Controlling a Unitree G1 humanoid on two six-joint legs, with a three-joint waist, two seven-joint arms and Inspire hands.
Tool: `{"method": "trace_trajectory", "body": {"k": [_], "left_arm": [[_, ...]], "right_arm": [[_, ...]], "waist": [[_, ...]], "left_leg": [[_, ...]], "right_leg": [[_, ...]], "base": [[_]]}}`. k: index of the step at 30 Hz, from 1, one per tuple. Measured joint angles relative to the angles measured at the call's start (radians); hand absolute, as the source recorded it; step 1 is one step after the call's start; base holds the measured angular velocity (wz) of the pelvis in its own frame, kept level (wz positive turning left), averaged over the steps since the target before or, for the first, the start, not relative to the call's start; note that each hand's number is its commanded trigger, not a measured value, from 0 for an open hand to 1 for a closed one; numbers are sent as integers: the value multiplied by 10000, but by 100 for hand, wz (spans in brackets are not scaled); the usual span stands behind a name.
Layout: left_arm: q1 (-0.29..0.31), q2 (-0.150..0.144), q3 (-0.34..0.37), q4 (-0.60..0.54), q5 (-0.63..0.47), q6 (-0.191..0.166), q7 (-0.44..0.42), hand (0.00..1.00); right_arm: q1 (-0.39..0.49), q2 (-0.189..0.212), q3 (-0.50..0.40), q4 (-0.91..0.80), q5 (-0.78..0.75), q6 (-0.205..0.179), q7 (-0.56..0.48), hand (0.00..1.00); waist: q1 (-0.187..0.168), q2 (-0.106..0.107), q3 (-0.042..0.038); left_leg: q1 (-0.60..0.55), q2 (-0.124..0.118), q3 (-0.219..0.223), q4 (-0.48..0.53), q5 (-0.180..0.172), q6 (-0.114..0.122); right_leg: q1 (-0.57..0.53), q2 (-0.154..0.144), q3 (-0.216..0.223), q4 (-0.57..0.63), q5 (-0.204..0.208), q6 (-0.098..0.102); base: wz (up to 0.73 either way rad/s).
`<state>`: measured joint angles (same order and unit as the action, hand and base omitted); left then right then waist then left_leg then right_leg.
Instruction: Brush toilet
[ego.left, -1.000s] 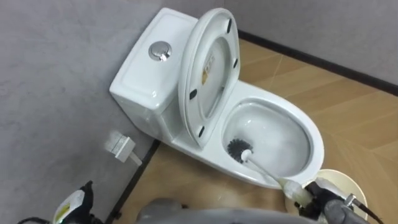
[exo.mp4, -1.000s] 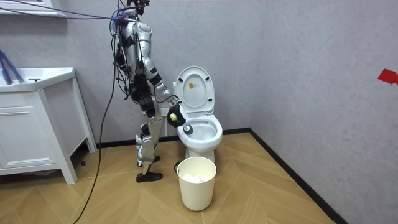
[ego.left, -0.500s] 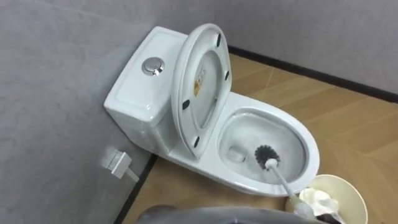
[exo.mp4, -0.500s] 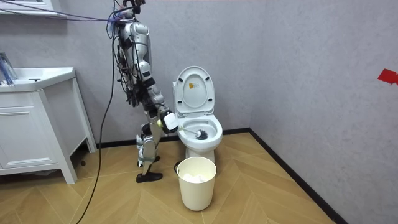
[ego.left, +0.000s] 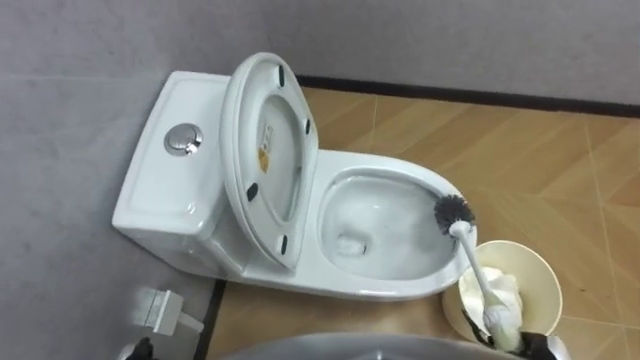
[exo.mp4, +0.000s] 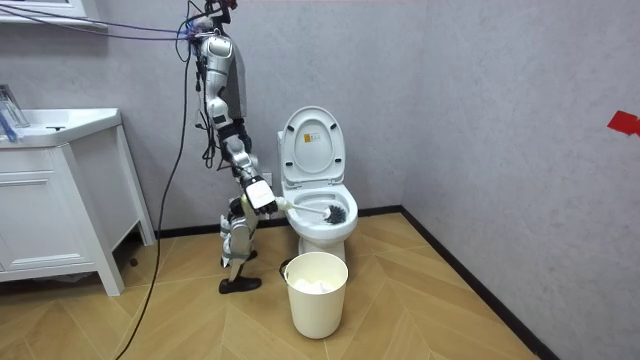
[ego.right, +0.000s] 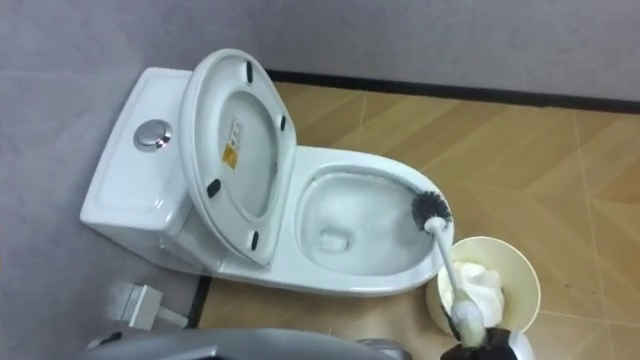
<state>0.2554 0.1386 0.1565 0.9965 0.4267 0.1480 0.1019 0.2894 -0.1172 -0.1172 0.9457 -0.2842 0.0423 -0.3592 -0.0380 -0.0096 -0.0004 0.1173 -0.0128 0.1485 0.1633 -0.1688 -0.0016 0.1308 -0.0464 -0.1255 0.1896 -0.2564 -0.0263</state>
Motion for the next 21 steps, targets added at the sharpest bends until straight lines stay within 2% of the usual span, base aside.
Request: {"method": "trace_trajectory", "body": {"k": [3, 9, 17, 21], "left_arm": [[99, -12, -173, 5, 44, 55, 2, 0], [124, -23, -196, 3, 502, 73, 2, 0], [148, -22, -221, 34, 636, 136, 7, 0], [170, -26, -232, 33, 644, 215, 6, 0]], "right_arm": [[38, 91, 43, -240, 97, -208, -810, 100], [124, 111, -653, -168, 254, -194, -2017, 100], [260, 113, -645, 526, 232, -171, -2332, 100], [252, 114, -658, 855, 315, 53, -2319, 100]], "waist": [[-77, -5, -6], [-251, -80, -3], [-399, 19, 6], [-403, 36, 8]], "left_leg": [[21, 7, 187, -3, -37, 8], [17, 17, 183, -4, -135, 33], [160, 68, 432, -5, -136, 32], [192, 111, 407, -4, -138, 29]], "right_leg": [[-28, 16, 167, -24, 17, 26], [-27, 35, 181, -63, 20, 51], [-4, 90, 470, -40, 34, 50], [-11, 149, 605, -43, 67, 20]], "base": [[-17], [-1], [-11], [-7]]}}
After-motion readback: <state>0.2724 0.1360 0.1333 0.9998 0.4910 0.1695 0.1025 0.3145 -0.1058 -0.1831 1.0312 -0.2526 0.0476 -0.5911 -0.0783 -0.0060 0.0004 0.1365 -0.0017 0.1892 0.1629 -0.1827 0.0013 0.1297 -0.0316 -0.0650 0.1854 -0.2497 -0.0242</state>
